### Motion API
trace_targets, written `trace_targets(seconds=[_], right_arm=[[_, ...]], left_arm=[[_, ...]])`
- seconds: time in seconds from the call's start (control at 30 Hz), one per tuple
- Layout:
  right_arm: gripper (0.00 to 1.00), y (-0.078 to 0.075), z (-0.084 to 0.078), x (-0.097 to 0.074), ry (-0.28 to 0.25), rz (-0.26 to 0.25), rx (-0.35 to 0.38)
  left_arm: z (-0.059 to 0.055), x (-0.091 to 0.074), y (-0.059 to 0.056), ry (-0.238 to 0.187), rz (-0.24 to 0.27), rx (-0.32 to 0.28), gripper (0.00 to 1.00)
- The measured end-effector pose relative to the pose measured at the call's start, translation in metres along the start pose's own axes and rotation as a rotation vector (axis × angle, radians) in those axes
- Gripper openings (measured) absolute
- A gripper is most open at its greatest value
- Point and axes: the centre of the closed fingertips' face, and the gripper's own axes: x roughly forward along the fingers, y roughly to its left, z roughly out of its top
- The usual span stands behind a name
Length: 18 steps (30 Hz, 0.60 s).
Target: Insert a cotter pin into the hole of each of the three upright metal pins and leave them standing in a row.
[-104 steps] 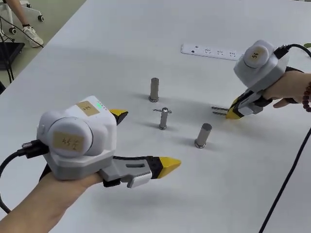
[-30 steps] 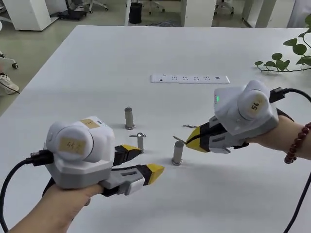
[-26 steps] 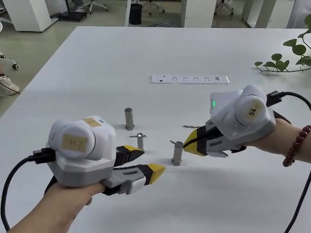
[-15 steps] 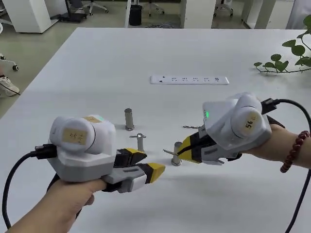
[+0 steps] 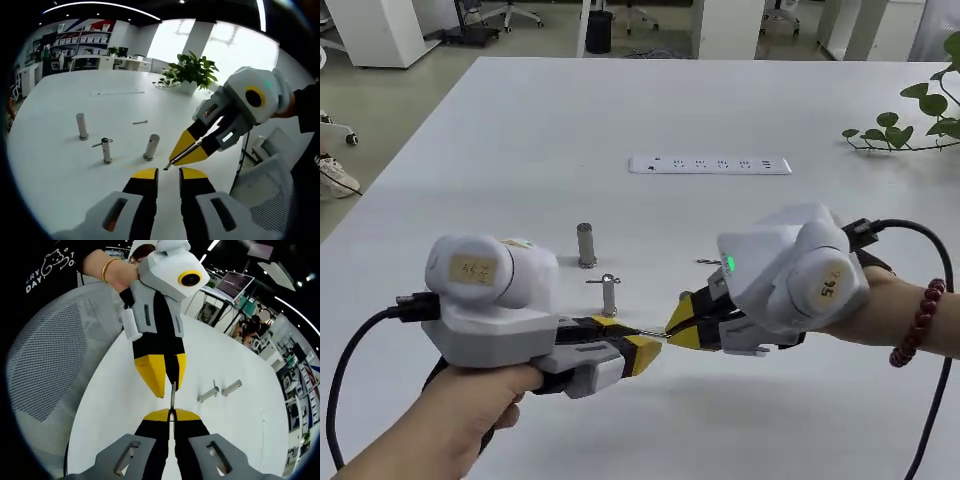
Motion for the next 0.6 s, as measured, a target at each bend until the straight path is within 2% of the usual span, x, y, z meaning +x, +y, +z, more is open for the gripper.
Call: trace_targets(seconds=[0.23, 0.6], right_arm=[[0.00, 0.0020, 0.0055, 0.0017, -0.002, 0.002, -0.025], [0.00, 0.0042, 0.0100, 0.0039, -0.001, -0.001, -0.049]], left_arm=[[0.0001, -0.0007, -0.0032, -0.008, -0.015, -0.021, 0.08], [-0.0021, -0.0007, -0.0021, -0.008, -0.016, -0.036, 0.01]])
